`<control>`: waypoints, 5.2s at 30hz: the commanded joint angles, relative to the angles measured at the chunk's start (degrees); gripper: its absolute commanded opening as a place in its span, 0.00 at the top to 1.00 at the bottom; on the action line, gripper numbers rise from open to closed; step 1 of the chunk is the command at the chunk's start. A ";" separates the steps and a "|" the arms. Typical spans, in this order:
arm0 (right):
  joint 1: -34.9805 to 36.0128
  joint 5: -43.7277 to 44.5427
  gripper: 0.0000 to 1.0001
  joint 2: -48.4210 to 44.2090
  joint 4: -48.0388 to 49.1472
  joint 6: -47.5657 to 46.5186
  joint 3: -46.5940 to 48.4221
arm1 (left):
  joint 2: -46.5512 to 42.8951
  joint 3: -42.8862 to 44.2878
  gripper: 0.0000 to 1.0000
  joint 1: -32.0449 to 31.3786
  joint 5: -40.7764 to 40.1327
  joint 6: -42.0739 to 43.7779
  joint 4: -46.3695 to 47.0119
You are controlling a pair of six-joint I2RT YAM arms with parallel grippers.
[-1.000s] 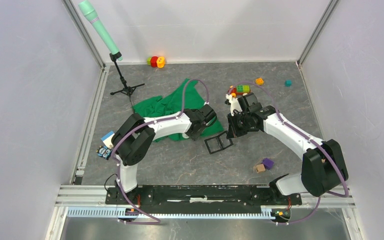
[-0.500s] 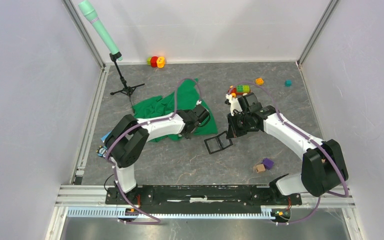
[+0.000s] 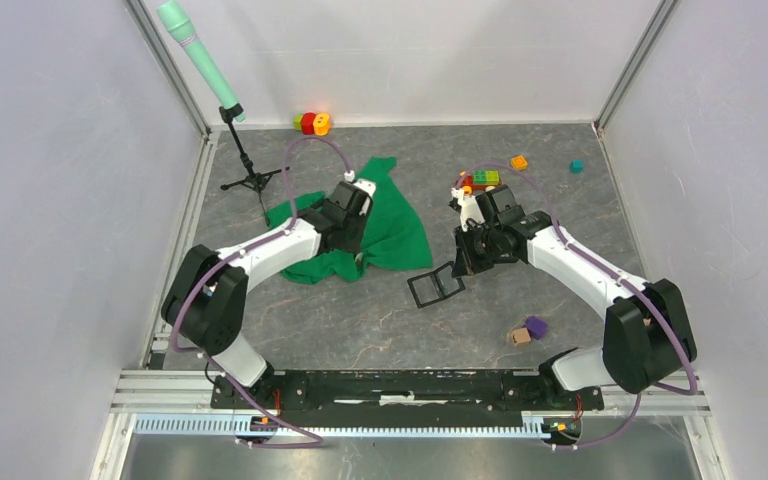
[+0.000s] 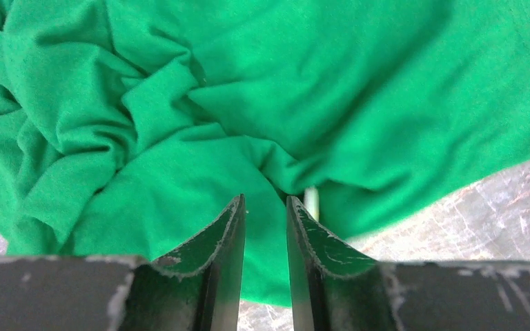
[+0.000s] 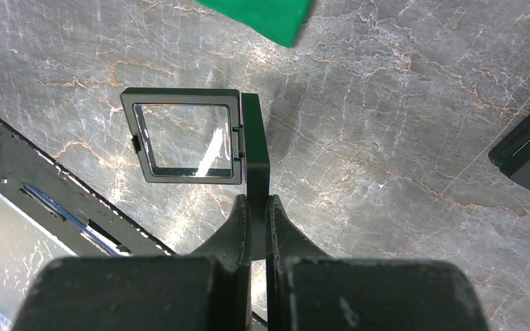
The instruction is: Remove the brooch from the garment
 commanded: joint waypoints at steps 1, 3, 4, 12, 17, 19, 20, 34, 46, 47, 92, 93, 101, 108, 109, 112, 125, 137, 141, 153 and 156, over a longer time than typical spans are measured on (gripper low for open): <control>-0.28 -1.12 1.00 -1.94 1.25 -0.54 0.01 | -0.25 -0.22 0.65 4.24 7.30 -2.76 4.44; -0.30 -1.12 1.00 -1.97 1.25 -0.54 0.01 | 0.60 -0.11 0.64 4.46 8.27 -3.10 4.44; -0.30 -1.13 1.00 -2.06 1.25 -0.54 -0.03 | 0.87 -0.13 0.63 4.46 8.35 -3.24 4.44; -0.32 -1.04 1.00 -2.11 1.23 -0.46 -0.25 | -1.83 -1.67 0.49 2.88 11.30 -1.14 5.03; -0.27 -1.13 1.00 -2.09 1.40 -0.54 -0.25 | -1.82 -1.12 0.34 -3.34 8.15 1.71 1.96; -0.28 -1.26 1.00 -1.98 1.60 -0.41 -0.34 | -0.96 -1.31 0.32 -3.81 8.54 0.96 1.06; -0.32 -1.40 1.00 -1.89 1.64 -0.47 -0.43 | -0.63 -1.76 0.32 -3.97 8.76 0.78 1.16; -0.27 -1.69 1.00 -2.09 1.89 -0.41 -0.59 | 4.71 -2.15 0.44 -1.69 4.82 -0.55 1.01; -0.27 -1.64 1.00 -1.66 1.92 -0.62 -0.51 | 0.41 -3.79 0.81 2.76 23.37 -5.50 7.00; -0.28 -1.61 1.00 -1.63 1.89 -0.63 -0.51 | 0.23 -4.18 0.81 3.10 28.27 -6.52 8.66; -0.71 -1.01 1.00 -2.42 1.90 -1.02 -2.71 | 9.12 2.92 0.34 -8.50 6.56 -6.07 0.50; -0.73 -1.01 1.00 -2.38 1.96 -1.06 -2.71 | 9.58 3.24 0.34 -8.54 6.93 -6.26 0.40; -0.80 -1.06 1.00 -2.45 1.95 -1.17 -2.71 | 8.45 3.18 0.35 -8.53 8.11 -6.36 1.21; -0.81 -1.38 1.00 -2.17 2.26 -1.08 -2.76 | 5.27 2.60 0.35 -9.03 8.56 -5.01 1.36; -0.80 -1.33 1.00 -2.09 2.31 -1.08 -2.71 | 5.08 2.62 0.34 -9.15 8.69 -4.83 1.36; -0.82 -1.35 1.00 -1.91 2.31 -1.02 -2.54 | 5.14 2.68 0.33 -9.67 8.86 -4.60 1.43; -0.81 -1.31 1.00 -2.11 2.20 -1.02 -2.80 | 10.36 4.13 0.38 -10.24 7.32 -4.35 1.96; -0.84 2.04 0.94 -0.86 1.78 -1.02 -2.18 | 10.85 5.98 0.51 -11.89 3.43 -3.30 -0.22; -0.82 2.27 0.93 -0.32 1.69 -1.14 -2.19 | 10.53 6.13 0.56 -11.89 3.31 -3.21 -0.38; -0.80 2.26 0.79 0.62 1.72 -1.30 -1.63 | 2.61 1.83 0.58 -11.88 9.14 -2.18 4.18; -0.81 1.93 0.73 0.43 2.38 -1.20 -2.16 | -0.67 -0.54 0.58 -11.96 12.69 -1.57 7.12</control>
